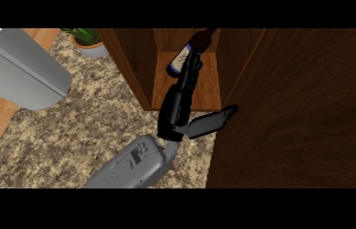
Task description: Pick up the wine, place it into the cabinet and close the cabinet
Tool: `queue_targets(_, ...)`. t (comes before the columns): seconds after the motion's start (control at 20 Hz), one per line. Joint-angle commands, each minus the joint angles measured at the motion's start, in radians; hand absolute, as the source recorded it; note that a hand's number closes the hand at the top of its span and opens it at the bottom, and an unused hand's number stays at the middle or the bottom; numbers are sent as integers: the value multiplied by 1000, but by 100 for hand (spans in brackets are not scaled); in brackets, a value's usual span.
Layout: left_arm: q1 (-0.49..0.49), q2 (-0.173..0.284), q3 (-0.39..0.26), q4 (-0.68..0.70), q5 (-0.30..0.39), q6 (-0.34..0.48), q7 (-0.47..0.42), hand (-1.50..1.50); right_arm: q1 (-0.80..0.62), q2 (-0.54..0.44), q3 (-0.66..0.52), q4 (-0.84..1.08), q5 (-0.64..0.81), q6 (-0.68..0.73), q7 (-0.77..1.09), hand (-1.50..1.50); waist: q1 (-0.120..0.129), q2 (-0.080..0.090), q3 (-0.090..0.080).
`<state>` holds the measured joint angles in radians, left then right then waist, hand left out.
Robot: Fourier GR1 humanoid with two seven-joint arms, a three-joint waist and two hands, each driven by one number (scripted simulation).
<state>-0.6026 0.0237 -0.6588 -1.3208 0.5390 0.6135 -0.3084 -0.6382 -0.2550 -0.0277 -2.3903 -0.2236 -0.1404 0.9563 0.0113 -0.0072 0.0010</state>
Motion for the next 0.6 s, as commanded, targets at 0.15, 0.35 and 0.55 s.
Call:
queue_targets(0.15,201,-23,-154,-316,-48,168,24,-150,13,3,35,-52,27,-25,39,-150,-2,-1,-2)
queue_targets(0.35,364,24,-182,-413,-69,134,-25,150,33,16,34,-58,40,-39,14,-150,-6,3,-2)
queue_targets(0.55,471,147,-231,-557,-61,55,3,150,-21,-6,53,-45,55,-54,63,-150,-6,2,-2)
